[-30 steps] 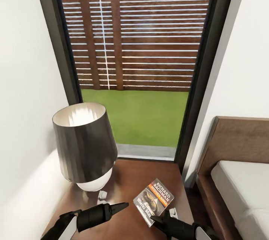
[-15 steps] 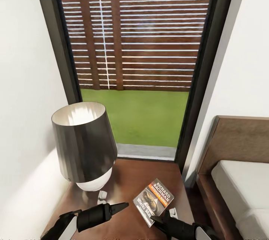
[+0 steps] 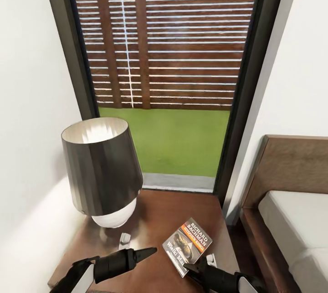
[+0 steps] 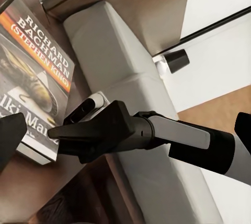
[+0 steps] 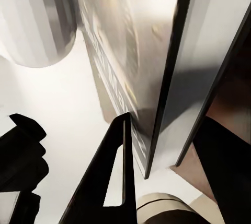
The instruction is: In the bedroom, move the book from the bed onto either nightstand, and place the two sandals side by side next to the bed.
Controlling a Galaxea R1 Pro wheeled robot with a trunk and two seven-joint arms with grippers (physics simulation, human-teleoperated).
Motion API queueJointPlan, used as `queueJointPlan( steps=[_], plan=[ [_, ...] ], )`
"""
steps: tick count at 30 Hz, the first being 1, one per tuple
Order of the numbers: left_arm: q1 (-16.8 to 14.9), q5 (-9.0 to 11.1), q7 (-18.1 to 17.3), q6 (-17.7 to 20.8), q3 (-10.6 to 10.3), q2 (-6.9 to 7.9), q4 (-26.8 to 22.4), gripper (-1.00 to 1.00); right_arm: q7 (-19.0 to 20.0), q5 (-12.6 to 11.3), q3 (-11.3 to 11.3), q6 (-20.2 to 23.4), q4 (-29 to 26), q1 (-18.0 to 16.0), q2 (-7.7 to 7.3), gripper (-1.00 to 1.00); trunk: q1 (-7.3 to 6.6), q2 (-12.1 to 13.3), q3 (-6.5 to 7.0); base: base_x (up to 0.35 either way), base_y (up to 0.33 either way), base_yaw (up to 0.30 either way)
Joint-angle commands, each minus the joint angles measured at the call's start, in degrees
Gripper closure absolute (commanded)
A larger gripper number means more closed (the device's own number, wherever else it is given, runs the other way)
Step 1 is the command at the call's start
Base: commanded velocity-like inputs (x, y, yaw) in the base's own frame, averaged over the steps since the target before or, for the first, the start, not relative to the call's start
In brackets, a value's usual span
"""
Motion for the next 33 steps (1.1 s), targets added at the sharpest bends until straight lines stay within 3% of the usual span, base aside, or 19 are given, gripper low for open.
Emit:
queueJointPlan(
  steps=[1,11,14,33],
  plan=[
    [-0.04,0.56,0.04,0.54,-0.20,0.06,0.00,-1.00,0.02,-0.55,0.24,0.38,-0.02,-0.04,-0.04,1.00,0.21,-0.44,-0.24,0.000,0.000,0.000],
    [-0.04,0.56,0.04,0.54,-0.20,0.06,0.00,-1.00,0.02,-0.56,0.24,0.38,-0.02,-0.04,-0.04,1.00,0.43,-0.84,-0.42,0.000,0.000,0.000],
    [-0.04,0.58,0.05,0.54,-0.20,0.06,0.00,-1.00,0.02,-0.56,0.24,0.38,-0.02,-0.04,-0.04,1.00,1.09,-2.04,-0.96,0.000,0.000,0.000],
    [-0.04,0.58,0.06,0.54,-0.16,0.06,0.00,-1.00,0.02,-0.56,0.24,0.38,-0.02,-0.04,-0.04,1.00,1.09,-2.04,-0.96,0.000,0.000,0.000]
  ],
)
